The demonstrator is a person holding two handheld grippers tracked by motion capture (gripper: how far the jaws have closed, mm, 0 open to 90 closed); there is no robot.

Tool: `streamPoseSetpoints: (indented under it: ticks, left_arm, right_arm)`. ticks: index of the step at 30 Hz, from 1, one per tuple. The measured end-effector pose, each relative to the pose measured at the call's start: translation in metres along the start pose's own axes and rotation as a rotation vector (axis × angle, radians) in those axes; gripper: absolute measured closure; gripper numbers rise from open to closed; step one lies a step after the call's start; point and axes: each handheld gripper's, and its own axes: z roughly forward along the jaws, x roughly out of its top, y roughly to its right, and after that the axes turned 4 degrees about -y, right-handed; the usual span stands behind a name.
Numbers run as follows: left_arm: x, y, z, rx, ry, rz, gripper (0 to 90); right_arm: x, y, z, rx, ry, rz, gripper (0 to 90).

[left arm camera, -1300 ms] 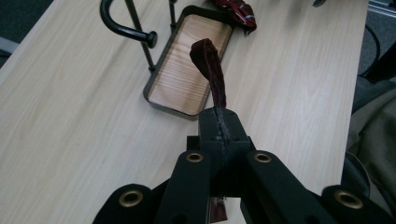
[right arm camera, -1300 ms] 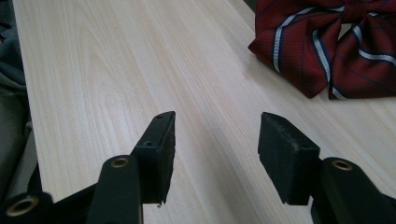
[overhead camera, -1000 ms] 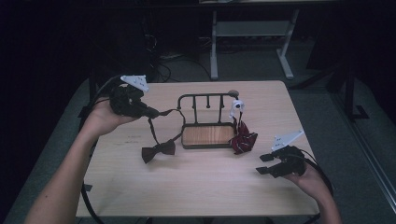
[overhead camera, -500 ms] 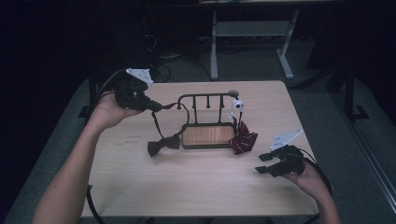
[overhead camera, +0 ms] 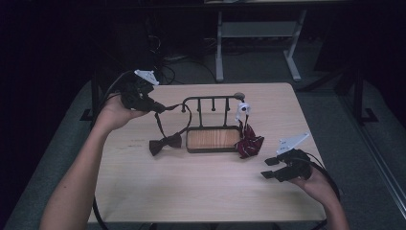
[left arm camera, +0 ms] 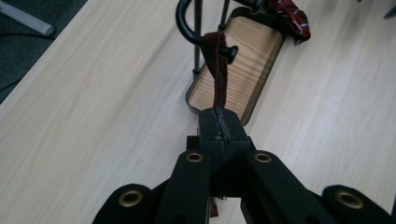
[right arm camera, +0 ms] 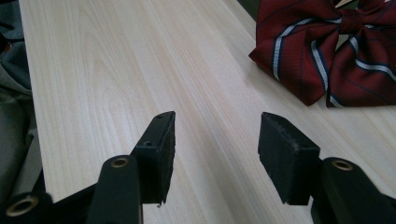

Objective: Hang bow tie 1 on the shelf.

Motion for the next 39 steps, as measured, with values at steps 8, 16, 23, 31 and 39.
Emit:
streamPoseSetpoints:
  ticks: [8, 16, 23, 31, 39]
  left_arm:
    - [0.001, -0.007, 0.011, 0.014, -0.022, -0.034, 89.7]
    - [0.006, -0.008, 0.02, 0.035, -0.038, -0.043, 88.1]
    - [0.007, -0.005, 0.019, 0.028, -0.038, -0.036, 80.2]
    - [0.0, 0.001, 0.018, 0.009, -0.039, -0.031, 77.4]
    - [-0.014, 0.006, 0.017, 0.001, -0.021, -0.036, 76.9]
  right_arm:
    - [0.001, 0.0, 0.001, -0.001, -0.007, -0.009, 45.9]
    - [0.001, -0.001, 0.0, 0.007, -0.003, 0.005, 46.1]
    - [0.001, 0.0, -0.001, 0.004, 0.001, 0.001, 46.1]
    - [0.0, 0.0, -0.004, -0.003, 0.005, 0.006, 45.6]
    - [-0.001, 0.0, -0.006, -0.01, 0.006, 0.02, 44.3]
